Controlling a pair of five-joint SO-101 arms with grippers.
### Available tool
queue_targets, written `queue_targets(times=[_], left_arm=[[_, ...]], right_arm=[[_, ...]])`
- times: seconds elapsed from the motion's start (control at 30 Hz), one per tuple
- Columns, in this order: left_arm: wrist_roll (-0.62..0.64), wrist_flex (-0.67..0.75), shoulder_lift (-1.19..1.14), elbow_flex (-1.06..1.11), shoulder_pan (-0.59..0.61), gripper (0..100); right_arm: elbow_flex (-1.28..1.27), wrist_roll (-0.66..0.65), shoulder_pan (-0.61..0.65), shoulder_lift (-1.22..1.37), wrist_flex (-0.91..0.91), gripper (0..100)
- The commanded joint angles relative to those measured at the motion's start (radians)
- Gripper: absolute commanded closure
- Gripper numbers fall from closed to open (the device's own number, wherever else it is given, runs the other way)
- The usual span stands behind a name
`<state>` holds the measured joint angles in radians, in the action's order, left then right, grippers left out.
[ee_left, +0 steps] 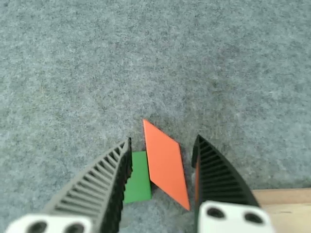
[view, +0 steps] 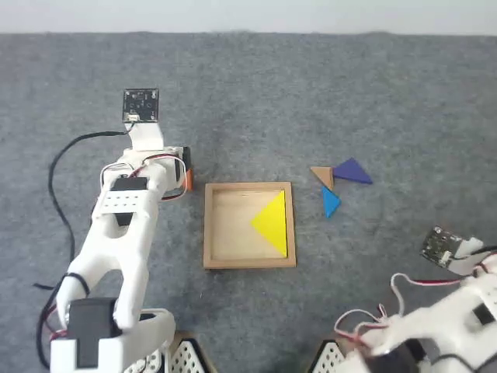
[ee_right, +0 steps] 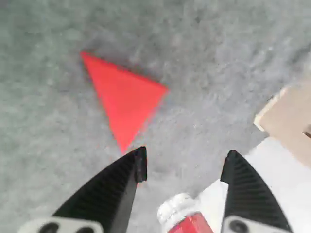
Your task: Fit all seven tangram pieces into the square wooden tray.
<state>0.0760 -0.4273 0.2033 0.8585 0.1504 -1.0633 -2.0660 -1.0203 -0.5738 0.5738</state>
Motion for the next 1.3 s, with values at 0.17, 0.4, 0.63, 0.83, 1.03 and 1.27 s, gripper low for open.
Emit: queue_targets(times=[0.17,0.4,0.63,0.83,1.03,1.27], left_arm=[[-0.014,0.023,0.005,-0.004,-0.005,80],[-0.014,0.023,0.005,-0.004,-0.005,80],[-0.014,0.023,0.005,-0.004,-0.005,80],[-0.014,0.023,0.005,-0.004,-0.006,80],[-0.014,0.023,0.005,-0.004,-0.006,80],[-0.014,0.023,0.005,-0.004,-0.006,80]], right_arm=[[0.138,0.097,-0.035,0.291,-0.013,71.7],[0.531,0.256,0.007,0.42,0.386,72.0],[0.646,0.18,0.007,0.621,0.387,66.7],[0.644,0.152,0.031,0.661,0.39,62.2],[0.589,0.021,0.004,0.667,0.389,64.1],[0.52,-0.058,-0.047,0.667,0.384,64.1]])
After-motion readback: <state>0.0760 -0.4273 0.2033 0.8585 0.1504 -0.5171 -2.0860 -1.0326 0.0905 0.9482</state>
